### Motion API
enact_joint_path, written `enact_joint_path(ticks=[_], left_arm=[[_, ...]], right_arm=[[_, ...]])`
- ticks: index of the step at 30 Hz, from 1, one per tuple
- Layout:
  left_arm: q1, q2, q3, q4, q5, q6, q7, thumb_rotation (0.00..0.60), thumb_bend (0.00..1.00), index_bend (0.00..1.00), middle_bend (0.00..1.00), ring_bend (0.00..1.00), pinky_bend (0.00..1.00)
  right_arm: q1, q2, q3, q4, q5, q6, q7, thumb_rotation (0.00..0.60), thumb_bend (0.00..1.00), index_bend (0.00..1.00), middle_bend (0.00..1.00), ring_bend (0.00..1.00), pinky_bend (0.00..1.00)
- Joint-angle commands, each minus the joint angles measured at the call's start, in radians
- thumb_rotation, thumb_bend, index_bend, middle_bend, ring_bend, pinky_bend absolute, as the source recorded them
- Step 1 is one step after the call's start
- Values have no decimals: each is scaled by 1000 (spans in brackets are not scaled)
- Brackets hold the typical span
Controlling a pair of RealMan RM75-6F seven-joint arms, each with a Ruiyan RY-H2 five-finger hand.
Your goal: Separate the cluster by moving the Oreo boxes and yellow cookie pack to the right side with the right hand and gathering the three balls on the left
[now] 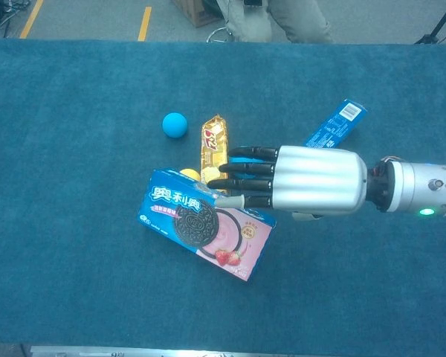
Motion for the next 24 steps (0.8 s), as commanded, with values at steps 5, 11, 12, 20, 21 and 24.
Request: enact_joint_path(ticks=[5, 11, 12, 20, 21, 24], left_arm=[[0, 11, 4, -15, 0, -6, -13, 600, 333, 155, 143, 102, 103], [1, 15, 5, -18, -9, -11, -20, 600, 333, 156, 143, 102, 104], [1, 17, 6, -21, -9, -11, -24, 600, 333, 155, 143, 102, 104], [15, 33, 9, -31, -13, 2, -65, 600, 333, 156, 143, 102, 103], [16, 36, 11, -32, -14, -2, -74, 600, 333, 156, 143, 102, 103], [18, 45, 17, -34, -12, -9, -94, 600, 333, 156, 143, 102, 104]], right_arm=[[17, 15, -18, -15, -23, -37, -23, 600, 0, 0, 0, 0, 80], [20, -1, -18, -1, -24, -50, -29, 600, 0, 0, 0, 0, 80], [21, -8, -15, 4, -23, -52, -32, 600, 0, 0, 0, 0, 80], [40, -48, 10, 29, -24, -66, -55, 600, 0, 0, 0, 0, 80], [43, -51, 10, 30, -23, -72, -55, 600, 0, 0, 0, 0, 80], [49, -54, 2, 32, -27, -81, -57, 600, 0, 0, 0, 0, 80]])
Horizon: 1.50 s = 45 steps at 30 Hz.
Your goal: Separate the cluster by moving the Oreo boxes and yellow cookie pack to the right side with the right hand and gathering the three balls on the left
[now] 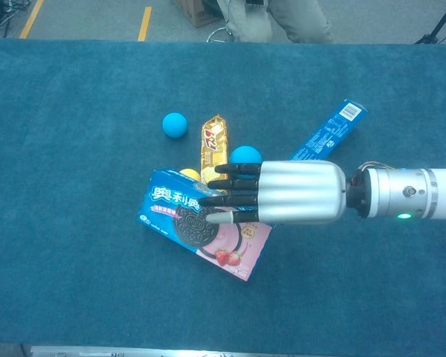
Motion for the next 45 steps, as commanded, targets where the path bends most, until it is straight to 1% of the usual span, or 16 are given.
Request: enact_joint_path(ticks=[1, 7, 11, 15, 16, 19, 20, 22, 24, 26, 27, 30, 33, 36, 39, 45], left_arm=[[3, 8, 6, -2, 2, -6, -17, 600, 333, 156, 143, 102, 103], [2, 14, 12, -2, 6, -17, -33, 600, 333, 156, 143, 102, 104], [0, 36, 24, -21, 15, -40, -83, 600, 333, 156, 145, 106, 104], [1, 49, 30, -25, 19, -45, -103, 600, 333, 156, 146, 107, 104], [2, 51, 31, -26, 20, -45, -107, 600, 333, 156, 146, 108, 104], [3, 56, 34, -28, 24, -46, -115, 600, 333, 156, 146, 108, 103], [3, 58, 35, -29, 27, -48, -120, 600, 333, 156, 146, 108, 103], [3, 61, 38, -30, 30, -50, -129, 600, 332, 156, 146, 108, 103], [2, 63, 40, -29, 36, -52, -137, 600, 332, 156, 146, 108, 103], [2, 64, 42, -28, 38, -53, -141, 600, 332, 156, 146, 108, 103], [3, 65, 43, -28, 40, -54, -144, 600, 332, 156, 146, 108, 103], [3, 69, 45, -26, 41, -56, -151, 600, 332, 159, 146, 108, 103], [3, 72, 46, -24, 45, -55, -157, 600, 332, 166, 146, 108, 103], [3, 74, 47, -22, 46, -57, -162, 600, 332, 169, 146, 108, 104], [0, 75, 48, -20, 46, -62, -165, 600, 332, 170, 146, 108, 103], [-4, 77, 46, -19, 47, -65, -170, 600, 332, 171, 146, 108, 104]], right_arm=[[3, -3, -6, 3, -4, -3, -1, 600, 0, 0, 0, 0, 80], [6, -32, -10, 35, -12, 3, -6, 600, 0, 0, 0, 0, 80], [9, -65, -5, 63, -15, 11, -10, 600, 0, 0, 0, 0, 80], [11, -102, -3, 100, -18, 27, 0, 600, 0, 0, 3, 0, 79], [11, -115, -3, 114, -19, 36, 7, 600, 0, 0, 9, 0, 79], [10, -148, -1, 160, -30, 72, 17, 600, 0, 1, 82, 22, 89], [11, -161, -2, 179, -33, 82, 27, 600, 0, 26, 127, 51, 108], [14, -184, -3, 213, -42, 106, 39, 600, 1, 153, 213, 123, 168], [16, -217, -4, 266, -58, 148, 56, 600, 36, 380, 327, 236, 265], [13, -248, -2, 312, -62, 186, 78, 600, 74, 509, 420, 331, 349], [13, -267, -2, 343, -64, 209, 94, 600, 82, 558, 463, 378, 396], [15, -309, 5, 415, -69, 266, 122, 600, 84, 647, 530, 467, 499], [20, -338, 11, 472, -71, 319, 153, 600, 84, 704, 572, 532, 591], [26, -362, 22, 519, -61, 364, 179, 600, 84, 723, 589, 572, 653], [36, -372, 32, 540, -50, 388, 194, 600, 84, 726, 593, 592, 683], [55, -381, 53, 549, -25, 411, 203, 600, 83, 727, 595, 605, 698]])
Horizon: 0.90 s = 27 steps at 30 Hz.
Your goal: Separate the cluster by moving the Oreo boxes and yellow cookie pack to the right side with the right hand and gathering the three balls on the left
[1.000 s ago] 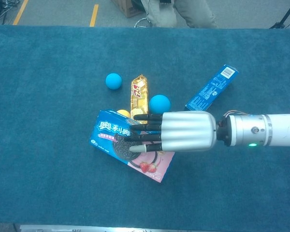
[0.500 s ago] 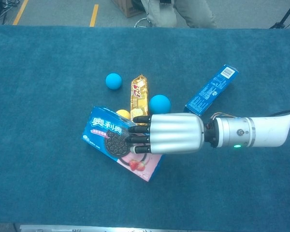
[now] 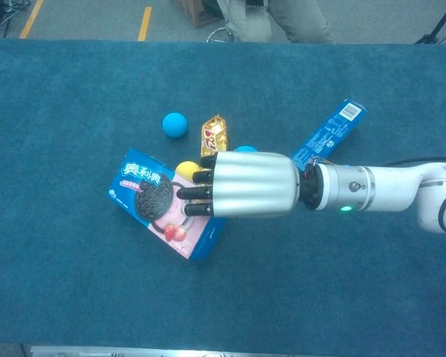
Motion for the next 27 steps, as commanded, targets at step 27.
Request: enact_joint_path(ticks=[27], left_arm=[[-18, 4, -9, 11, -4, -18, -25, 600, 332, 171, 146, 108, 103]], right_arm=[[49, 78, 128, -123, 147, 35, -66, 600, 75, 727, 595, 635, 738]])
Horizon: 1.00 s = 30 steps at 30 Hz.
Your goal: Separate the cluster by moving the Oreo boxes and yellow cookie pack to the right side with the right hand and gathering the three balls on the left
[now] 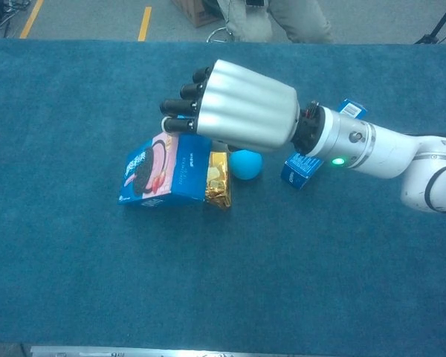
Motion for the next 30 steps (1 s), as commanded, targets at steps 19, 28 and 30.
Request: enact_joint_path(ticks=[19, 28, 30], left_arm=[[-9, 2, -5, 4, -2, -3, 0, 600, 333, 171, 146, 108, 103], [-33, -9, -13, 14, -2, -33, -6, 600, 332, 171, 146, 108, 103], [-40, -16, -15, 18, -2, -43, -7, 600, 332, 171, 146, 108, 104]], right_arm=[[-23, 143, 98, -122, 101, 35, -42, 600, 76, 741, 610, 651, 757], [-104, 286, 73, -165, 133, 32, -86, 600, 76, 741, 610, 651, 757], [-120, 311, 66, -160, 140, 25, -93, 600, 76, 741, 610, 651, 757]])
